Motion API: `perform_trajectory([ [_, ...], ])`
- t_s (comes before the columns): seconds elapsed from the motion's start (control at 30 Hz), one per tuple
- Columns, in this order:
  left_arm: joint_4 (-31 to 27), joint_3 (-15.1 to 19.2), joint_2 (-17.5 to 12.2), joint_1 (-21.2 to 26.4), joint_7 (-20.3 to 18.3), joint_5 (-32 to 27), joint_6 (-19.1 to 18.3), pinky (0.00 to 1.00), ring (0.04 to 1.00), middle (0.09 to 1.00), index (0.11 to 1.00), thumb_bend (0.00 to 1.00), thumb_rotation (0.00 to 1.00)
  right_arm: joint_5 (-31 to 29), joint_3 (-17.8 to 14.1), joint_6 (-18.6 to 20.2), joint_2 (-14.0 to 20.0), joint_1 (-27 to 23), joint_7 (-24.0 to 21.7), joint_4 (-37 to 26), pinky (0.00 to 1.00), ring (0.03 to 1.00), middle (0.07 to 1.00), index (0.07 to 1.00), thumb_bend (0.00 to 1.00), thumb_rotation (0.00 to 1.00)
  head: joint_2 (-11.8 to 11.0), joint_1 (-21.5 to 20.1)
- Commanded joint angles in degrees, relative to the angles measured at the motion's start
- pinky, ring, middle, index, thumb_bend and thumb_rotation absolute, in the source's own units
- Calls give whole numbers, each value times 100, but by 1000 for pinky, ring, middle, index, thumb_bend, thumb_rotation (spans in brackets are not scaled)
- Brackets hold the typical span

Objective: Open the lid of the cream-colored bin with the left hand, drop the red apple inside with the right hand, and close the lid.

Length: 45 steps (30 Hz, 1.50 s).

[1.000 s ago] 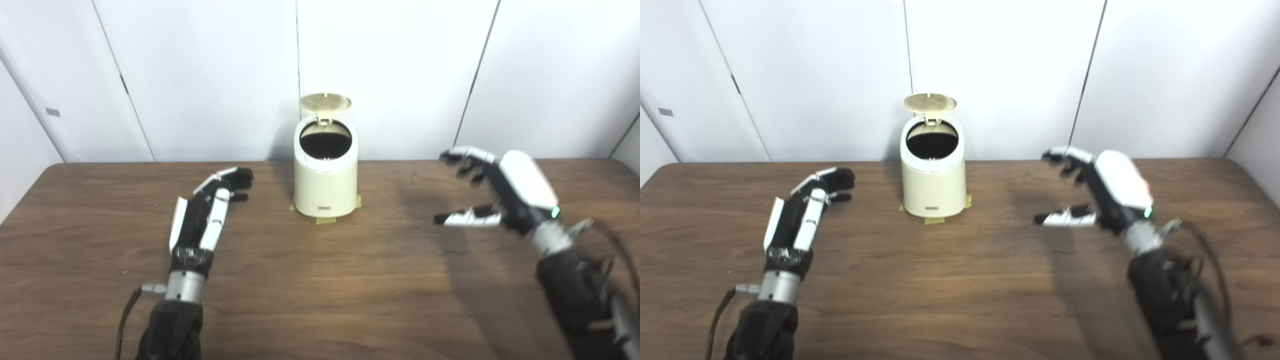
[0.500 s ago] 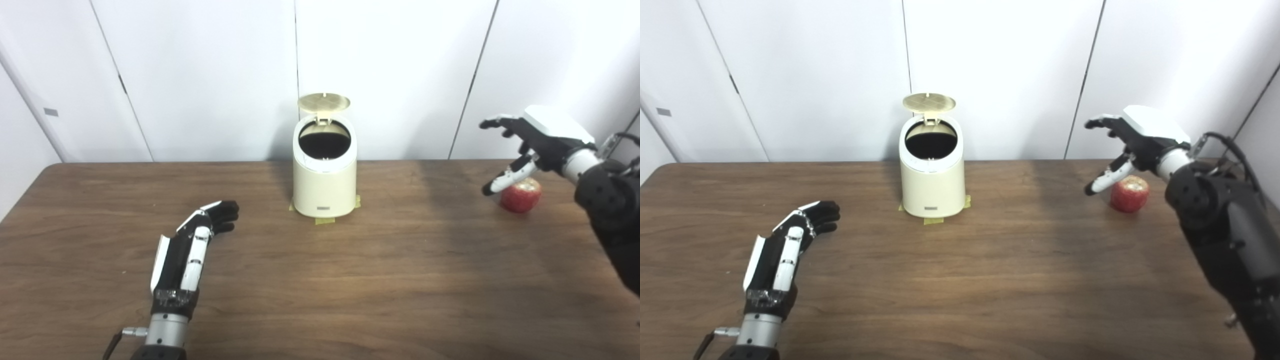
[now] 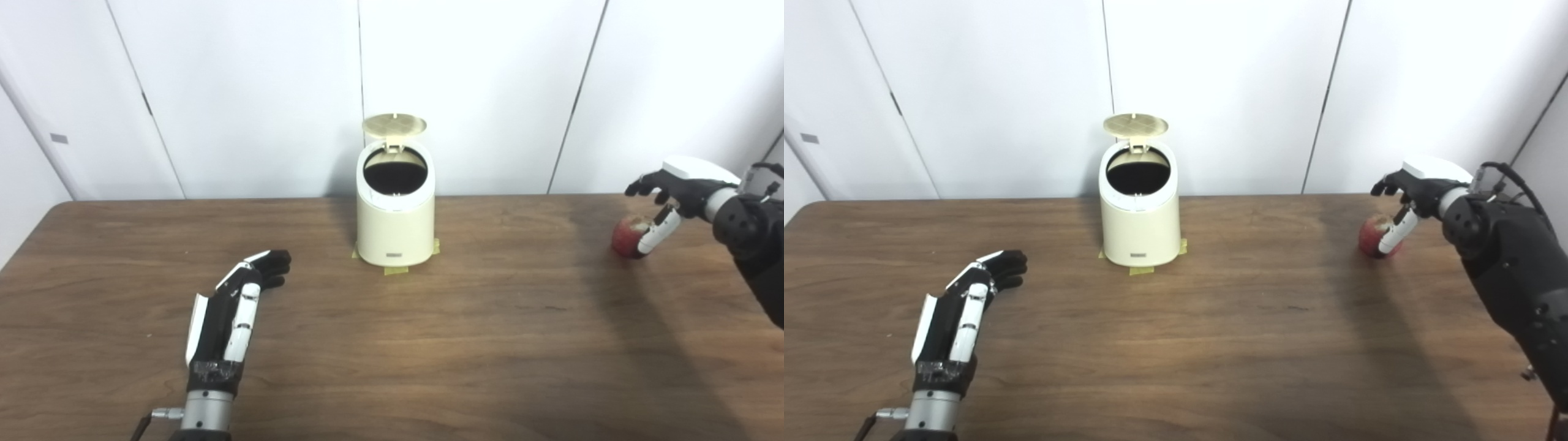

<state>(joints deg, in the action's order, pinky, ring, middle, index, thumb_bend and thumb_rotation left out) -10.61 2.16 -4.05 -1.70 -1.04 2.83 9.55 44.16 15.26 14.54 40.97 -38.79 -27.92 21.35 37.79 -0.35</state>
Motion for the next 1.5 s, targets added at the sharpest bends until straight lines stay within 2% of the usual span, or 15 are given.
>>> perform_trajectory([
  [0.0, -221, -20, 19, 75, 15, -21, 5, 728, 760, 759, 731, 245, 835, -10, -10, -174, 194, -384, 158, 65, 498, 655, 768, 759, 998, 230, 4, -6],
  [0.07, -239, -33, 49, 71, 31, 6, -23, 712, 756, 756, 728, 235, 804, 46, 41, -204, 158, -355, 258, 163, 536, 700, 802, 756, 1000, 242, 19, 27],
  [0.13, -257, -43, 73, 63, 45, 24, -38, 705, 752, 752, 725, 225, 787, 75, 88, -253, 131, -328, 368, 247, 539, 695, 805, 751, 1000, 235, 33, 56],
  [0.17, -276, -44, 90, 55, 49, 11, -68, 711, 754, 752, 726, 219, 761, 77, 118, -297, 121, -318, 423, 300, 518, 659, 776, 749, 1000, 237, 39, 66],
  [0.23, -310, -51, 108, 40, 48, 0, -107, 707, 755, 752, 726, 225, 723, 44, 154, -358, 113, -299, 484, 367, 526, 669, 776, 744, 1000, 237, 60, 79],
  [0.33, -354, -76, 110, 22, 51, 74, -121, 703, 758, 756, 731, 234, 694, -42, 146, -438, 80, -243, 579, 429, 569, 724, 802, 745, 995, 250, 81, 103],
  [0.47, -392, -90, 115, 5, 79, 170, -162, 707, 762, 759, 733, 254, 711, -71, 144, -320, 28, -143, 523, 226, 605, 772, 842, 765, 930, 140, 83, 108],
  [0.57, -399, -87, 118, 7, 74, 171, -201, 709, 763, 758, 732, 259, 713, -51, 173, -286, 7, -139, 521, 225, 634, 792, 857, 771, 917, 110, 83, 108],
  [0.7, -387, -91, 119, 13, 78, 205, -185, 705, 760, 757, 732, 262, 711, -68, 180, -220, -32, -116, 485, 151, 627, 790, 857, 774, 911, 98, 81, 122],
  [0.93, -404, -85, 125, 0, 89, 237, -260, 710, 761, 759, 732, 263, 708, -50, 254, -155, -93, -155, 444, 217, 599, 729, 816, 783, 910, 106, 78, 117],
  [1.07, -395, -101, 116, 0, 82, 271, -216, 706, 762, 760, 734, 255, 713, 60, 411, -126, -139, -275, 347, 318, 582, 721, 804, 789, 899, 123, 71, 169],
  [1.17, -458, -99, 157, -13, 75, 189, -274, 709, 763, 760, 732, 266, 695, 85, 559, -282, -95, -397, 310, 505, 592, 750, 821, 782, 892, 149, 81, 171],
  [1.3, -523, -111, 170, -33, 65, 167, -249, 701, 760, 757, 731, 258, 713, -49, 489, -462, 18, -372, 351, 517, 591, 740, 808, 759, 869, 90, 79, 198],
  [1.43, -557, -111, 179, -42, 69, 149, -303, 698, 760, 758, 732, 269, 718, 58, 535, -454, 31, -412, 366, 572, 563, 717, 798, 732, 844, 44, 83, 205],
  [1.47, -572, -113, 186, -48, 72, 148, -316, 695, 758, 756, 730, 269, 719, 129, 575, -453, 21, -435, 422, 634, 531, 683, 768, 712, 833, 18, 82, 208],
])
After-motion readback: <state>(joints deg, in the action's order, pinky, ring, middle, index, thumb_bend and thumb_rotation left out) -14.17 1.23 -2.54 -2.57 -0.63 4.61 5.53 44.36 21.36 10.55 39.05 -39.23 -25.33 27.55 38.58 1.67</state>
